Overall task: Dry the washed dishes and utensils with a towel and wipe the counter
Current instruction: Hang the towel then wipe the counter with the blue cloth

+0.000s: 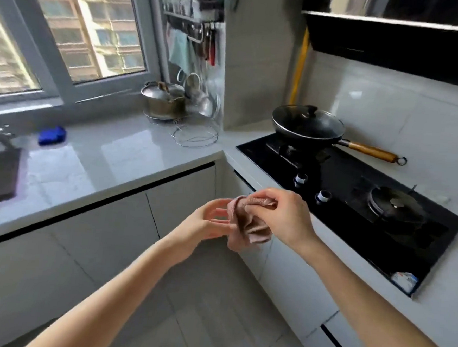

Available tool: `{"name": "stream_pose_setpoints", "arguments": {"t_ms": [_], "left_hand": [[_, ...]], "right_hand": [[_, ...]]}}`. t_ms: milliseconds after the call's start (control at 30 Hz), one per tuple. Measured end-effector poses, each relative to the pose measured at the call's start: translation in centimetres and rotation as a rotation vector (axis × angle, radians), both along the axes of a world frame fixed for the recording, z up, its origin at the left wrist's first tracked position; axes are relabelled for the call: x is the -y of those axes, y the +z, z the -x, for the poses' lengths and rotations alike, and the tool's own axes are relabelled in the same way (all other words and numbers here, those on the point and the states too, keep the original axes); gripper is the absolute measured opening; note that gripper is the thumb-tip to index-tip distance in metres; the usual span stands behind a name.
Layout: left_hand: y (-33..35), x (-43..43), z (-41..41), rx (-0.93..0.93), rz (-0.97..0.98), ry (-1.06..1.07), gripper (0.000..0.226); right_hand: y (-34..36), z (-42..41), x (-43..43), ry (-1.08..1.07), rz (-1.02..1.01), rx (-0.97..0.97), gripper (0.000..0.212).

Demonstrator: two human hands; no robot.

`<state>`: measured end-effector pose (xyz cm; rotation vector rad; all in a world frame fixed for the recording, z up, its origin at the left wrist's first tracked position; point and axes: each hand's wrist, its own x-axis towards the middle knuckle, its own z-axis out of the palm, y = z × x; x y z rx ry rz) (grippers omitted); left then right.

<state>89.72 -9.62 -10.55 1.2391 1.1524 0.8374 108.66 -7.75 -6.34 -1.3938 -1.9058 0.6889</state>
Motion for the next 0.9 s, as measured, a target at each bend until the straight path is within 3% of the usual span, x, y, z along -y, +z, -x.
{"name": "stream_pose_setpoints", "arguments": {"t_ms": [133,467,600,733,900], "left_hand": [[1.0,-1.3,8.2,0.034,-0.106,0.167,0.072],[1.7,-1.9,29.5,-0.167,-0.090,0.650,0.024],[2.7,-2.6,36.7,-0.316,-0.068,0.736,0.003],[3.8,-4.5,44.1,-0.528,-0.129,0.892,0.025],[7.6,-6.0,52.4,-0.406,-0.173,1.016,0.005]], "right_hand": [[2.3,10.3,-3.9,0.160,-0.035,-0.061,0.011],[3.4,29.4,-13.4,0.414,-0.150,0.261,0.024],[2.5,37.3,-17.3,0.592,0.003,0.058,0.009],[2.7,46.1,-20.9,0.725,0.039,-0.099,0.016],[6.3,57.3,-25.3,0.888,0.033,-0.235,0.021]]}}
